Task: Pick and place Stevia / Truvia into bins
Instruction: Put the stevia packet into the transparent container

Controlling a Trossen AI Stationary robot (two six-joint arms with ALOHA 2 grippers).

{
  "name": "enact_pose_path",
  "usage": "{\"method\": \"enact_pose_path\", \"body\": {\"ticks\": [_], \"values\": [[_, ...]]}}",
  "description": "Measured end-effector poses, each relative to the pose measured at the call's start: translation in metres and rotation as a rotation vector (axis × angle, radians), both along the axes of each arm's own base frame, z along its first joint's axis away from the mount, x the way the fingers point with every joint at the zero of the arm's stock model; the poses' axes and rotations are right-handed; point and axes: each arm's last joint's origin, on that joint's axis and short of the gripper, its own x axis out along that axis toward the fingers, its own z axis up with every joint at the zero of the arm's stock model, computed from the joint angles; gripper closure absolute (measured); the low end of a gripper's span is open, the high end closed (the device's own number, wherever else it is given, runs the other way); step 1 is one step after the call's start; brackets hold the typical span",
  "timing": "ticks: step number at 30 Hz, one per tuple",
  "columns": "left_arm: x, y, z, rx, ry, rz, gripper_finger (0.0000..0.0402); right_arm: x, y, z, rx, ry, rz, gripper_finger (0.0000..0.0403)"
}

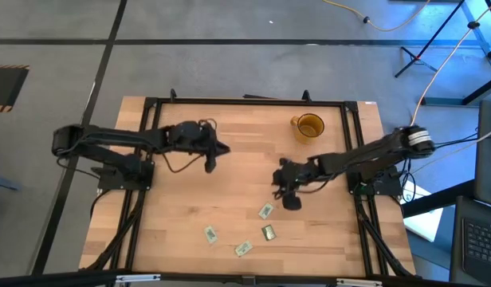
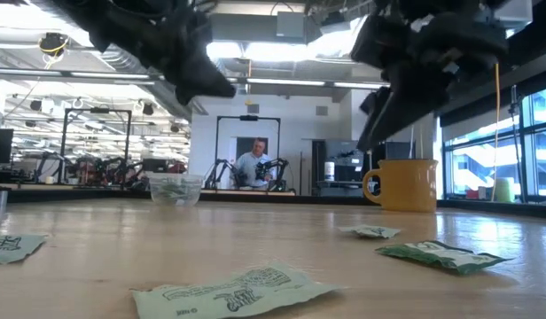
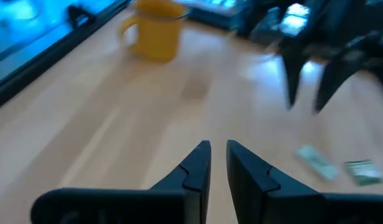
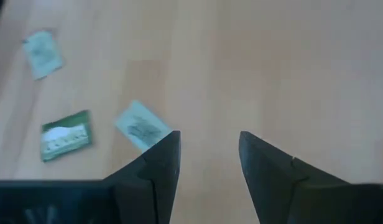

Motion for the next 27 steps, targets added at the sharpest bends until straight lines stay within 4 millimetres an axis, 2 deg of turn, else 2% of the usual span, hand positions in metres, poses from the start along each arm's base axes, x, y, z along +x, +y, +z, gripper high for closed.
{"method": "enact_pose_path", "body": {"ticks": [5, 10, 17, 27], "values": [[0.004, -0.025, -0.003, 0.024, -0.092, -0.075, 0.0354, 0.012, 0.015, -0.029, 0.004, 0.048, 0.068, 0.0235], [0.005, -0.038, -0.003, 0.033, -0.109, -0.127, 0.0354, 0.018, 0.029, -0.047, 0.000, 0.052, 0.112, 0.0236], [0.005, -0.043, -0.003, 0.033, -0.109, -0.144, 0.0355, 0.023, 0.044, -0.064, -0.003, 0.042, 0.158, 0.0259], [0.005, -0.042, -0.003, 0.043, -0.106, -0.119, 0.0354, 0.024, 0.046, -0.078, -0.016, 0.082, 0.160, 0.0300]]}}
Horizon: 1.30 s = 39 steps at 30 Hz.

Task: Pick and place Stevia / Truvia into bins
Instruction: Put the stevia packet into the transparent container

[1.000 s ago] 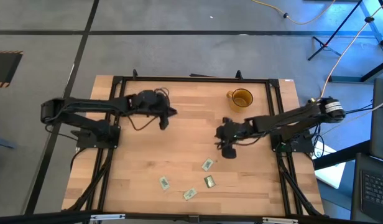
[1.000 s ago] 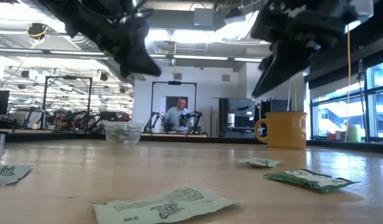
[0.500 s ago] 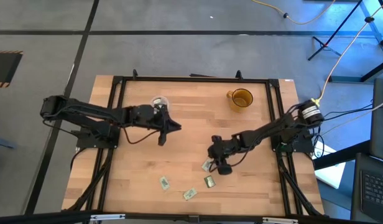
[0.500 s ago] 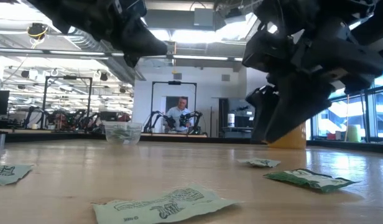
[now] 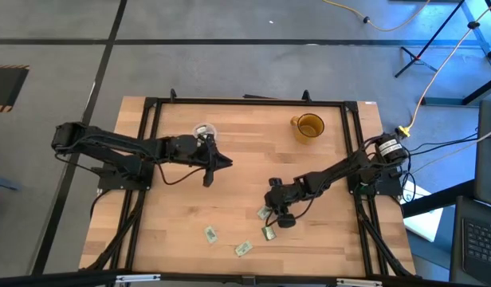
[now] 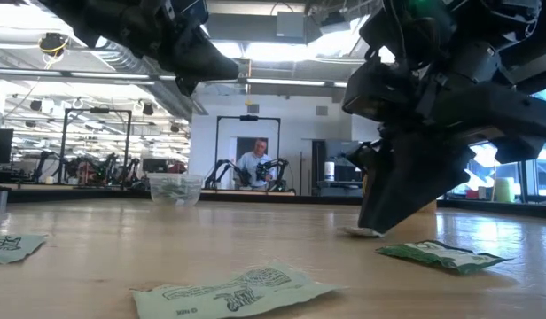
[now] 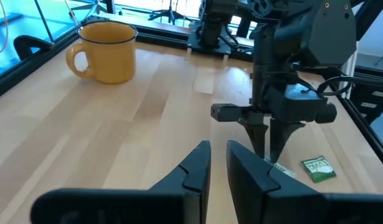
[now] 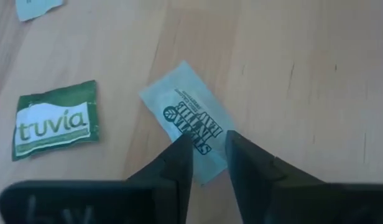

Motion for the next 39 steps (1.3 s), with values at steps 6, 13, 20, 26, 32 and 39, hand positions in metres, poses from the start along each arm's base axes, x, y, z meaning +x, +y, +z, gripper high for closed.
{"method": "enact_pose_path", "body": {"ticks": [6, 13, 20, 26, 32, 39], "values": [[0.000, 0.000, 0.000, 0.000, 0.000, 0.000, 0.0354, 0.000, -0.001, -0.001, -0.022, -0.002, 0.013, 0.0342], [0.000, 0.000, 0.000, 0.000, 0.001, 0.000, 0.0355, -0.001, -0.001, -0.001, -0.035, -0.003, 0.032, 0.0388], [0.000, 0.000, 0.000, -0.029, -0.005, 0.019, 0.0354, -0.002, -0.002, 0.014, -0.082, 0.029, 0.036, 0.0399], [0.002, 0.005, 0.000, -0.243, -0.028, 0.140, 0.0337, 0.011, -0.007, 0.065, -0.388, -0.063, 0.015, 0.0401], [0.009, 0.010, -0.011, -0.434, 0.007, 0.132, 0.0296, 0.032, -0.013, 0.115, -0.683, -0.173, 0.022, 0.0401], [0.022, 0.019, -0.020, -0.621, -0.036, 0.177, 0.0255, 0.044, -0.023, 0.136, -0.763, -0.219, 0.061, 0.0401]]}}
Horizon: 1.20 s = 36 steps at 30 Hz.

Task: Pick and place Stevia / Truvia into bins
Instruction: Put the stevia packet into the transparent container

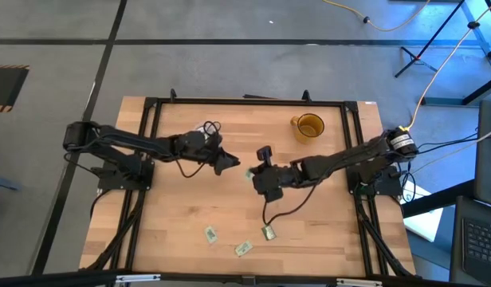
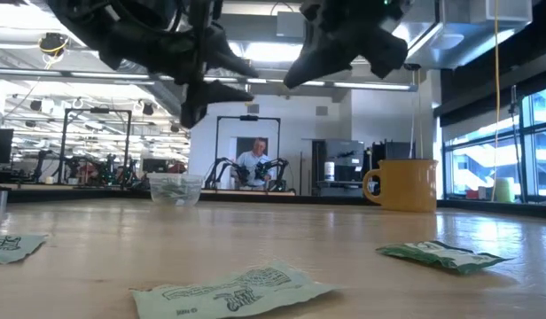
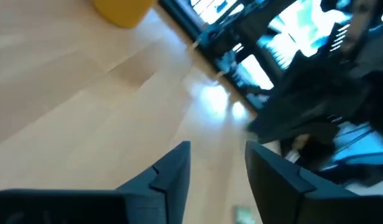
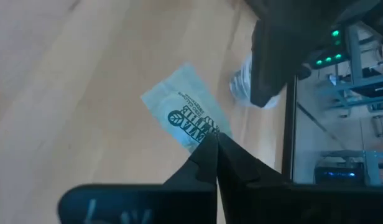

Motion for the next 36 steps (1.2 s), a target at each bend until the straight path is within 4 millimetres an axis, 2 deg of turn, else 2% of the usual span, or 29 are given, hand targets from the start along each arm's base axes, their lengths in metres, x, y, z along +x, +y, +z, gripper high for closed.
{"method": "enact_pose_path", "body": {"ticks": [13, 25, 29, 36], "values": [[0.020, 0.002, 0.003, -0.052, -0.039, -0.038, 0.0247, 0.003, -0.015, 0.001, -0.041, 0.003, -0.040, 0.0401], [0.019, 0.002, 0.000, -0.003, -0.001, -0.042, 0.0253, 0.007, -0.017, 0.007, -0.090, -0.079, -0.107, 0.0402], [0.019, 0.002, 0.000, 0.030, -0.002, -0.051, 0.0281, 0.008, -0.017, 0.009, -0.090, -0.106, -0.103, 0.0402], [0.019, 0.006, 0.001, 0.112, -0.013, -0.051, 0.0383, 0.009, -0.017, 0.010, -0.103, -0.111, -0.092, 0.0390]]}}
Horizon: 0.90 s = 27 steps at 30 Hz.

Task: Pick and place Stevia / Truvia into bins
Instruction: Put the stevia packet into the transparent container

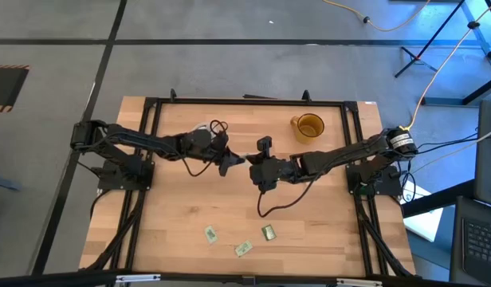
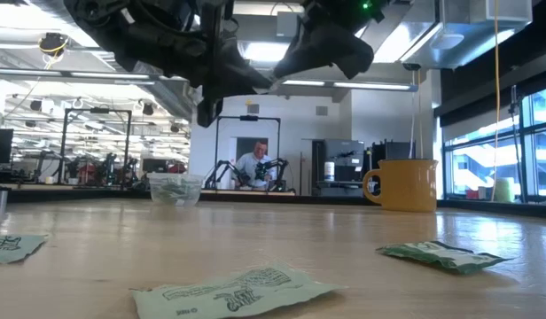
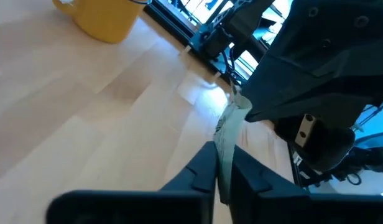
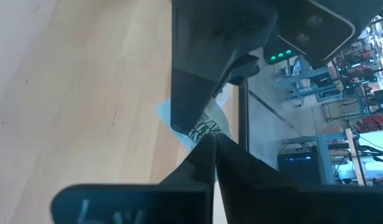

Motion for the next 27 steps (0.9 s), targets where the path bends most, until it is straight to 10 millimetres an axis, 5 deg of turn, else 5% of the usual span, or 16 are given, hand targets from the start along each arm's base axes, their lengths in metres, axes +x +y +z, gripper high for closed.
{"method": "enact_pose_path", "body": {"ticks": [9, 16, 27], "values": [[-0.002, 0.010, 0.001, 0.031, -0.006, -0.022, 0.0395, -0.009, -0.002, 0.006, 0.053, -0.003, -0.039, 0.0316], [-0.023, 0.028, 0.006, 0.092, 0.117, 0.026, 0.0396, -0.055, -0.011, 0.034, 0.251, -0.033, -0.200, 0.0266], [-0.082, 0.060, -0.004, 0.205, 0.590, 0.352, 0.0395, -0.124, -0.024, -0.007, 0.436, -0.150, -0.335, 0.0263]]}}
